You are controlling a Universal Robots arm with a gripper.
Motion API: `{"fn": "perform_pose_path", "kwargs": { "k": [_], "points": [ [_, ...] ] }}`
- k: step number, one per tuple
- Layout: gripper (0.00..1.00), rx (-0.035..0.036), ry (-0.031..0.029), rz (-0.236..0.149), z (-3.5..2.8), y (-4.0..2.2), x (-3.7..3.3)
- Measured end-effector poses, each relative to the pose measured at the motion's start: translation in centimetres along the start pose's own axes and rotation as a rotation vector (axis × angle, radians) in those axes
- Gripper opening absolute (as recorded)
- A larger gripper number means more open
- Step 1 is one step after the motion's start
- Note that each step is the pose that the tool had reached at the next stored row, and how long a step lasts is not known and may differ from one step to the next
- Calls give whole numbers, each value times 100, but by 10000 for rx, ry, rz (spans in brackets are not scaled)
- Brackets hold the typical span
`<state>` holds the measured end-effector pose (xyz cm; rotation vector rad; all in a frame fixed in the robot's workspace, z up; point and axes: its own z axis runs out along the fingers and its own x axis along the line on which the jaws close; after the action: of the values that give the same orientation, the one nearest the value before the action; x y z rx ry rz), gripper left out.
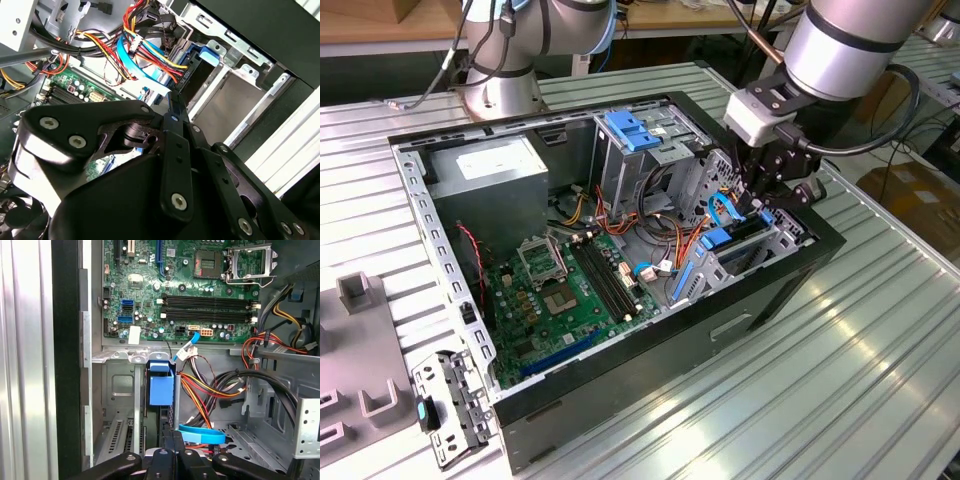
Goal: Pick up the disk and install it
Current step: 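Insert the second disk wire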
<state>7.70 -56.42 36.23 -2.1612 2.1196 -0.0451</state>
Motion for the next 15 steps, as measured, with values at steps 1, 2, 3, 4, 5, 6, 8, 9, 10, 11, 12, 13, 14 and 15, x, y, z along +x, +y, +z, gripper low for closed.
{"fn": "perform_pose_path", "kwargs": {
  "k": [1,2,3,4,5,6,8,9,10,11,12,13,14,15],
  "points": [
    [11,1,0,0,-2,0,0],
    [11,1,1,0,-4,0,0],
    [11,2,1,-1,-6,0,0],
    [11,3,0,-1,-8,0,-1],
    [11,3,0,0,-10,0,-1],
    [11,5,2,-1,-14,0,-1],
    [11,6,1,0,-18,-1,-1],
    [11,7,1,0,-21,-1,-1],
    [11,9,0,-1,-24,-1,-2],
    [11,10,1,-1,-28,-1,-2],
    [11,11,1,-1,-30,-1,-2],
    [11,12,0,-1,-32,-1,-2],
    [11,13,1,0,-34,-1,-2],
    [11,14,1,-1,-39,-1,-2]
  ]
}}
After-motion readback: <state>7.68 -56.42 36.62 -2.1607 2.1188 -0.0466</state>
